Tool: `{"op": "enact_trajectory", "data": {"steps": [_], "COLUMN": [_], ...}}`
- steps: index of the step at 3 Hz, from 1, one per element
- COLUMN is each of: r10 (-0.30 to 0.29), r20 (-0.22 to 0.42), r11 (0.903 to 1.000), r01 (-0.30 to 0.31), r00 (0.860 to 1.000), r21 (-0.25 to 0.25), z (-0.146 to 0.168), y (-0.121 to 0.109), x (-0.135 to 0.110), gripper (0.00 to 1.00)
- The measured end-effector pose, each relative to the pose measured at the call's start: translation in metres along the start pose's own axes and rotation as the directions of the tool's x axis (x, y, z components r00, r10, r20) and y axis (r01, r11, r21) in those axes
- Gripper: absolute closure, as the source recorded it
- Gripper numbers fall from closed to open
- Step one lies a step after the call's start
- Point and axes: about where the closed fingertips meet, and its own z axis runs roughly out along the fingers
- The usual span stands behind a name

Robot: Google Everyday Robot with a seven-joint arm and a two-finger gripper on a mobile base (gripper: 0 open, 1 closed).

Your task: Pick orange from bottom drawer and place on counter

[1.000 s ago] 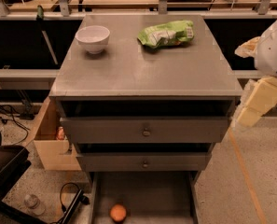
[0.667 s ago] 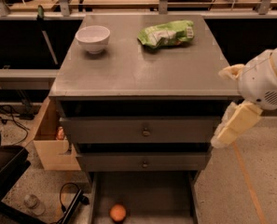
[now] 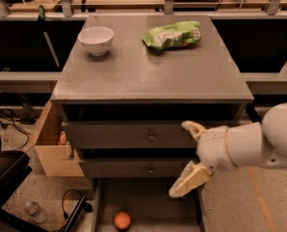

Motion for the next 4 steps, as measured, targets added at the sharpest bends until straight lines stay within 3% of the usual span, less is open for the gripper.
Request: {"op": "enact_trajectory", "data": {"steps": [1, 2, 3, 4], "r10": [-0.036, -0.059, -0.063, -0.063], "r20": [0.04, 0.028, 0.022, 0.022], "r11": [0.9991, 0.9964, 0.9908, 0.9908], "r01": [0.035, 0.057, 0.06, 0.06], "r00": [0.999, 0.998, 0.998, 0.998], "r21": [0.025, 0.063, 0.121, 0.121], "z": [0.054, 0.102, 0.107, 0.107], "y": [0.012, 0.011, -0.004, -0.004], "x": [0.012, 0.028, 0.03, 0.03], "gripper": [0.0, 0.0, 0.0, 0.0]}}
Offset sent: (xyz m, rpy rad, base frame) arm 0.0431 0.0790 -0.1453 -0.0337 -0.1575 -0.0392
